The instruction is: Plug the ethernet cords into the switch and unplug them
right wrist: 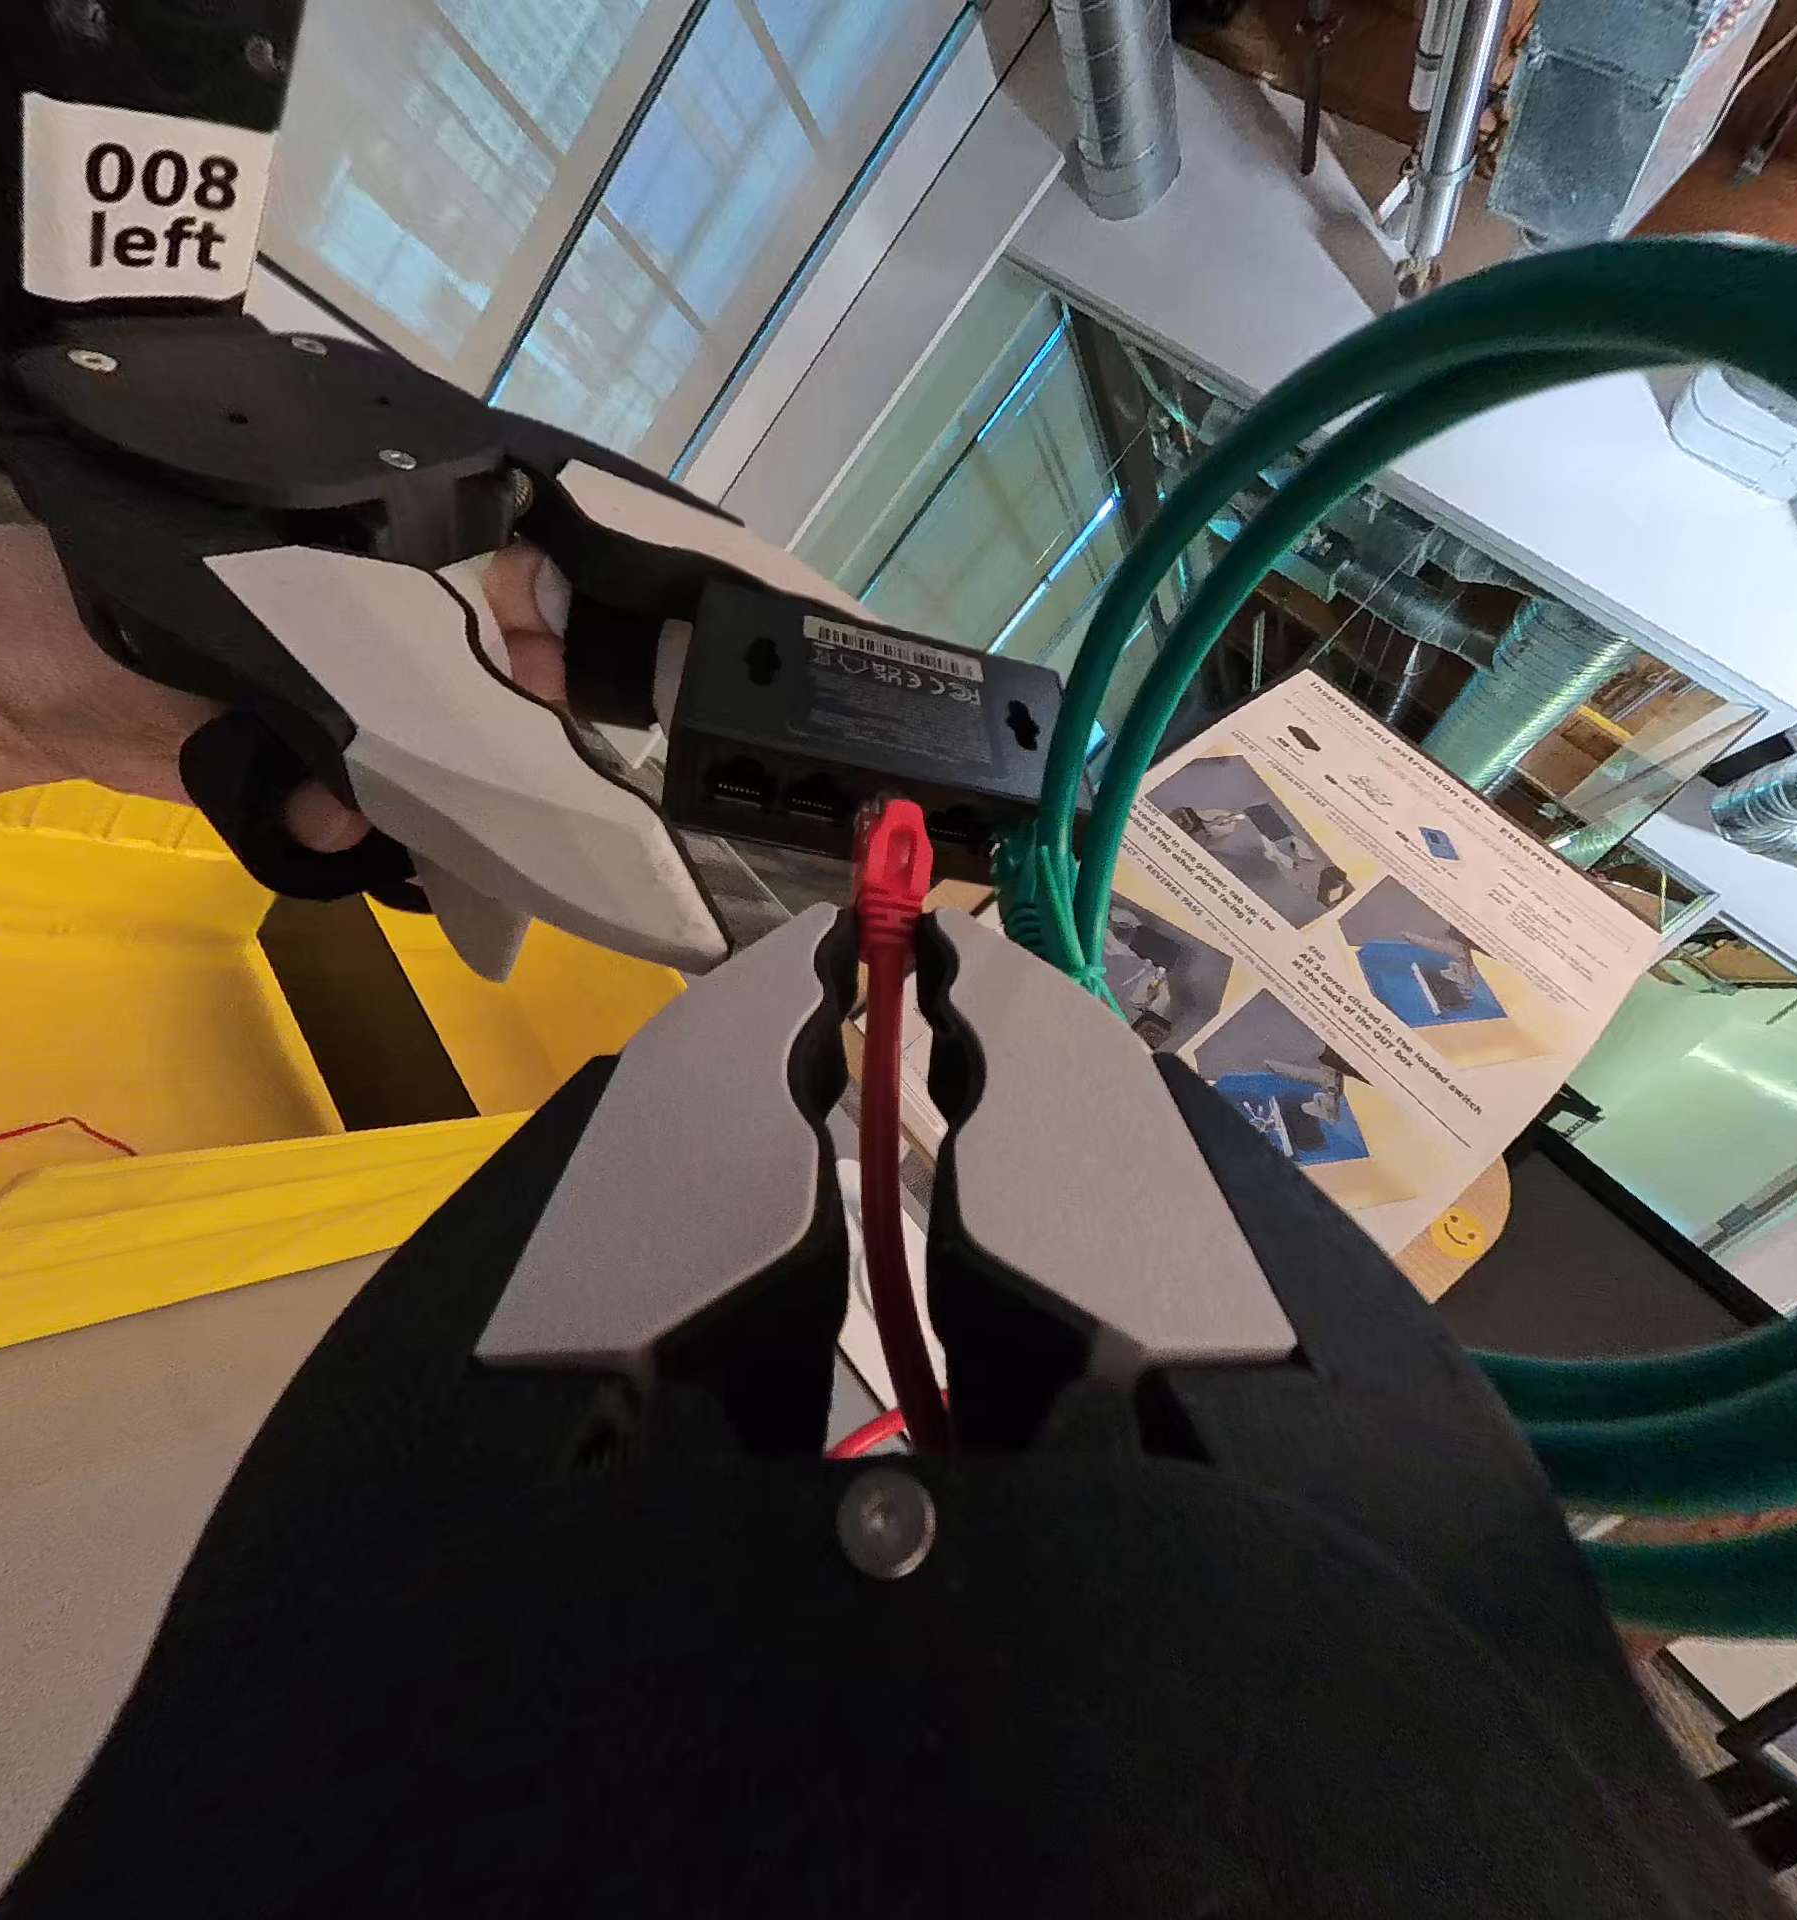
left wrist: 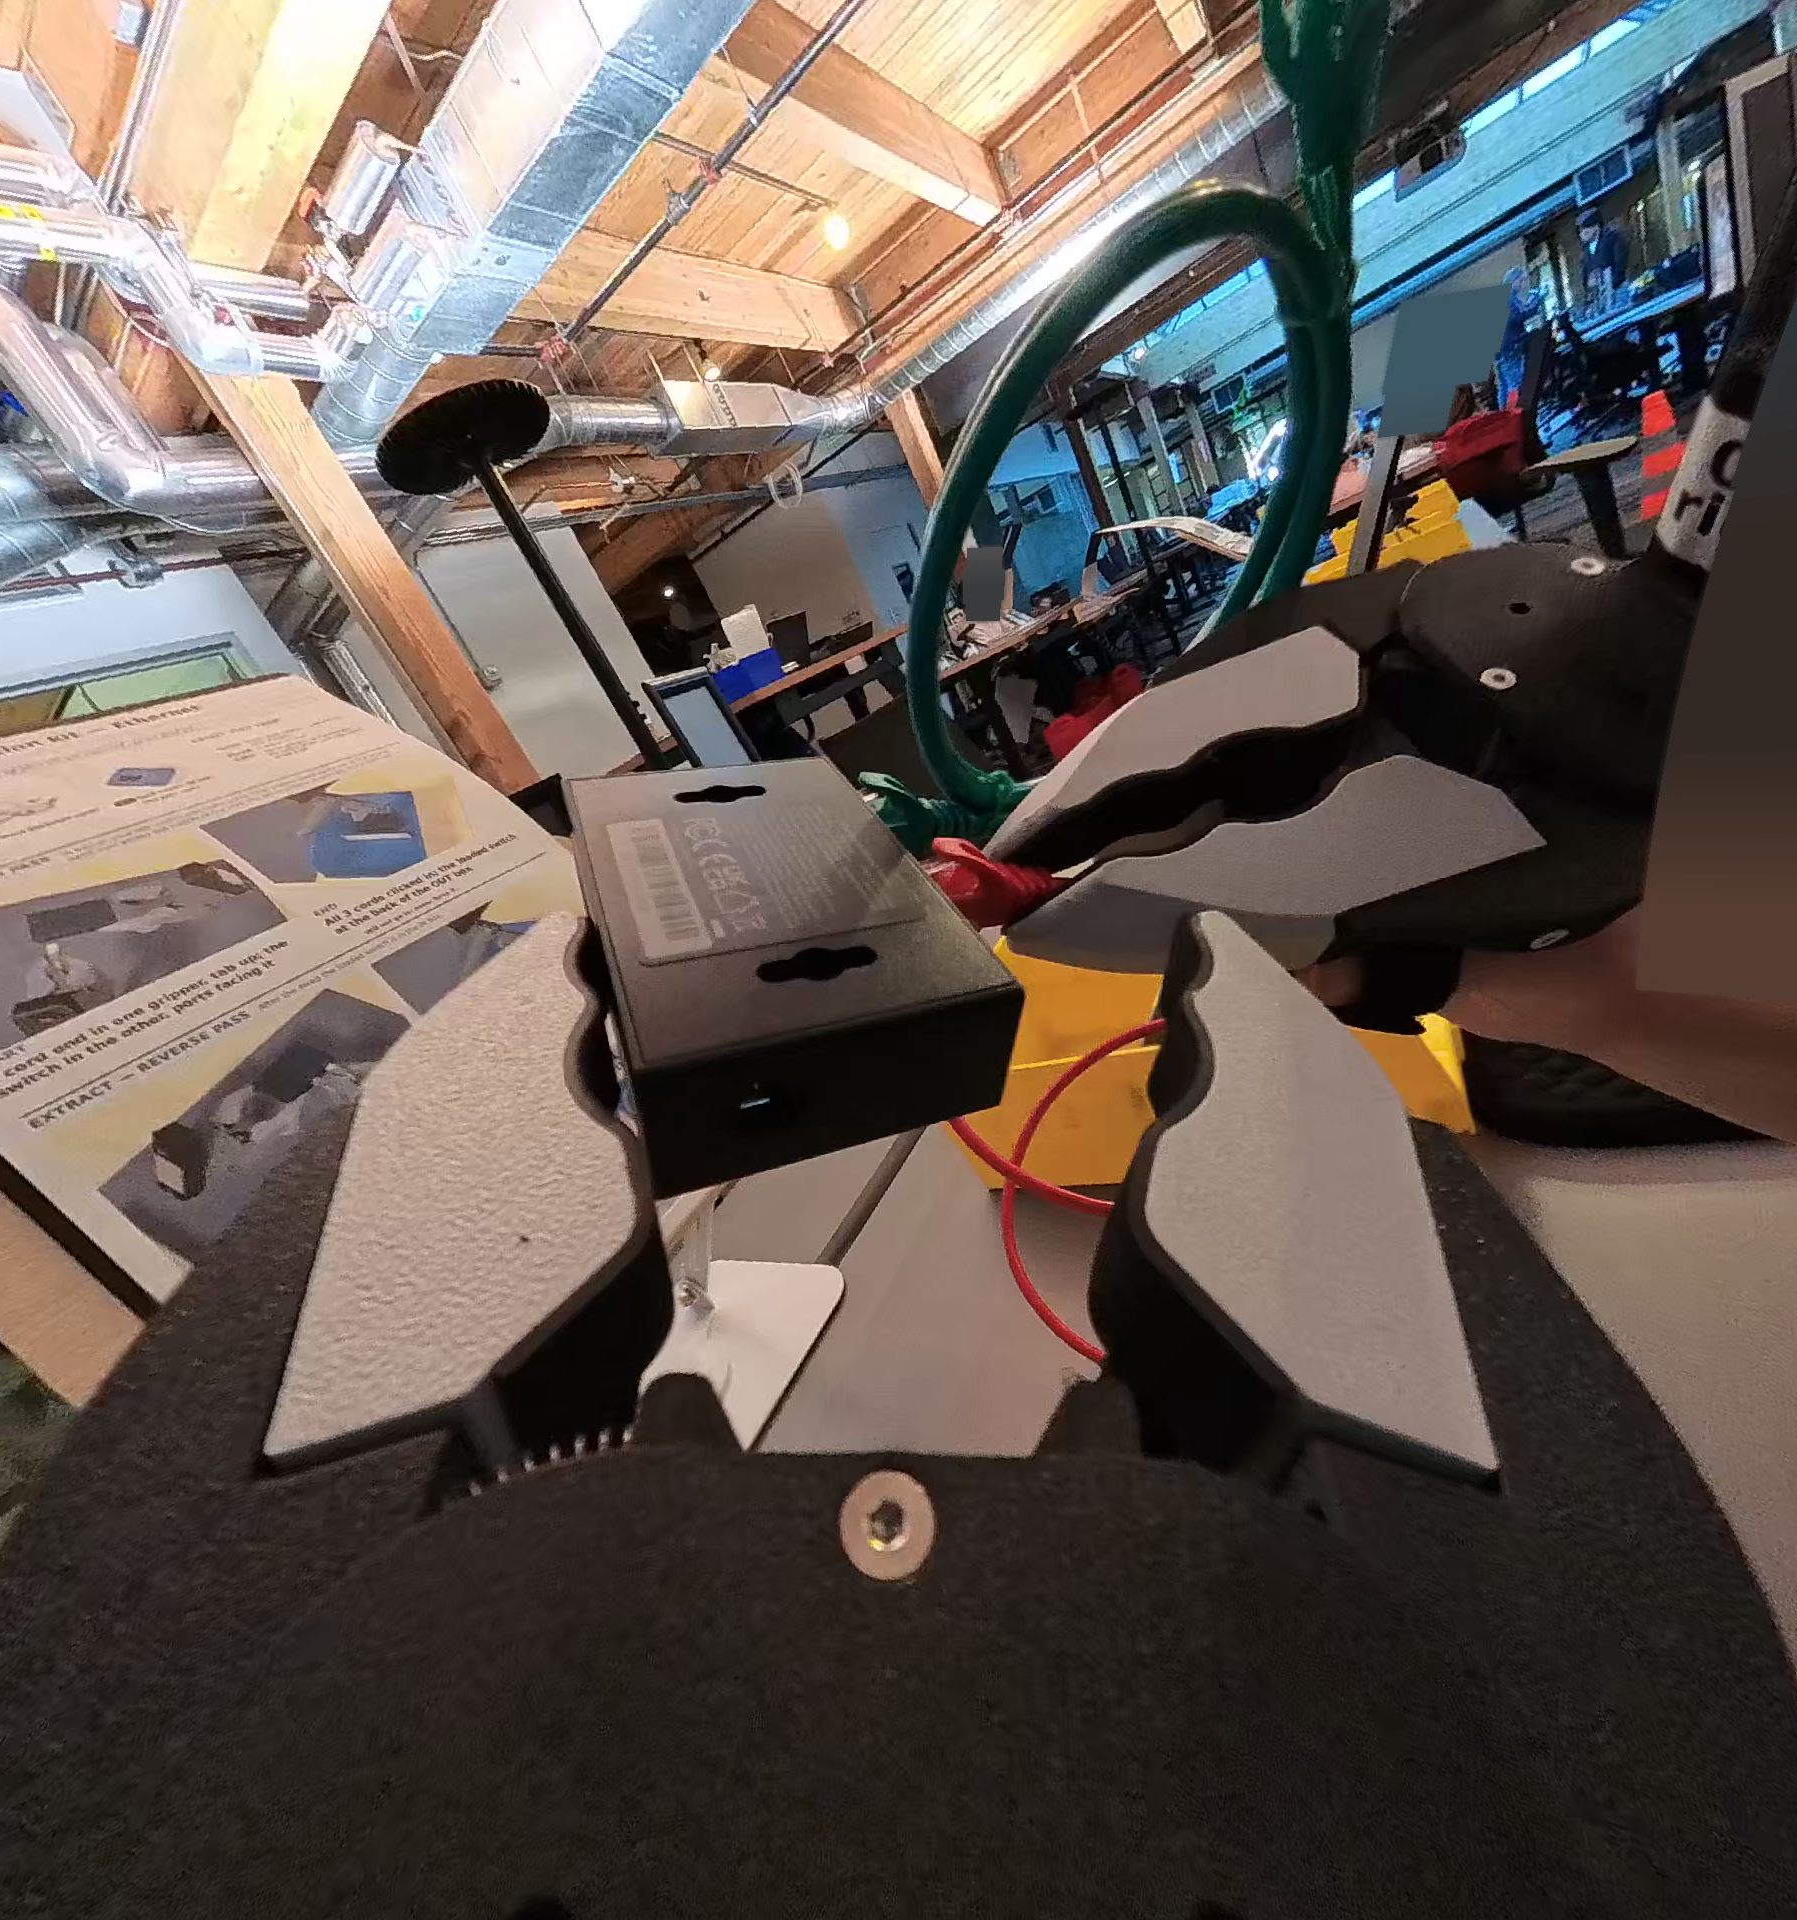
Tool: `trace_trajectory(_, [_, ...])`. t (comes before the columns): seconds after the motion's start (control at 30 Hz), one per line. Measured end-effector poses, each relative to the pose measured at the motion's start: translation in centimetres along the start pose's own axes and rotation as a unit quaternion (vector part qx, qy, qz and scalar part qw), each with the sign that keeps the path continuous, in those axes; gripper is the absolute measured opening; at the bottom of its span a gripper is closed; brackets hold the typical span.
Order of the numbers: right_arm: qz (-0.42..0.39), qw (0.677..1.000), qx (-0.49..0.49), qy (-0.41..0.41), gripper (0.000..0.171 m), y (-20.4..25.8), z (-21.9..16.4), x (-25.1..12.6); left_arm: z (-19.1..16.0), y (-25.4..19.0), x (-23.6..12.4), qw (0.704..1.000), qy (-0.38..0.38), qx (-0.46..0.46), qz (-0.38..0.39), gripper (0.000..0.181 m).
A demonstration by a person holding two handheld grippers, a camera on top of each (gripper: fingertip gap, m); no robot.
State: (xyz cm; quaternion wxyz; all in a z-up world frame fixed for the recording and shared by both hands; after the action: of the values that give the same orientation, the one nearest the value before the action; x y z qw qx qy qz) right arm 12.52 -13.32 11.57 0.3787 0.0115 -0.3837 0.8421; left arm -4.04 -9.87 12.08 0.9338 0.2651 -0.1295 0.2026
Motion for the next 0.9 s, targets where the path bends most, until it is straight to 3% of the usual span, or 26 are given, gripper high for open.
trace_trajectory(0.17, [0.003,1.000,0.028,-0.009,0.011,-0.2,-0.2,-0.1,0.6,-0.5,0.1,0.999,0.015,0.024,0.014,0.100])
trace_trajectory(0.33, [-0.002,0.999,0.035,-0.004,0.011,-0.4,-0.7,-0.1,0.5,-1.1,0.8,0.999,0.036,-0.001,0.004,0.124])
trace_trajectory(0.9, [0.013,0.999,0.033,-0.011,0.011,-0.7,0.1,-0.4,0.6,-1.3,0.9,0.998,0.043,-0.037,0.002,0.127])
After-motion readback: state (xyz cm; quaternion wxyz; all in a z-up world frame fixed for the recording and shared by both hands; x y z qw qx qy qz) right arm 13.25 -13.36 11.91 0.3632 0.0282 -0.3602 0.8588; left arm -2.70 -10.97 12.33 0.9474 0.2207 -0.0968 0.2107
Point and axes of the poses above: each gripper's, where its closed fingertips meet, x out along the fingers, z out of its top, y = z × x across the jaws, the point moved 10 cm from there along -x, back along the fingers, and after that the axes turned 10 degrees about -y, right-handed, at the moved point
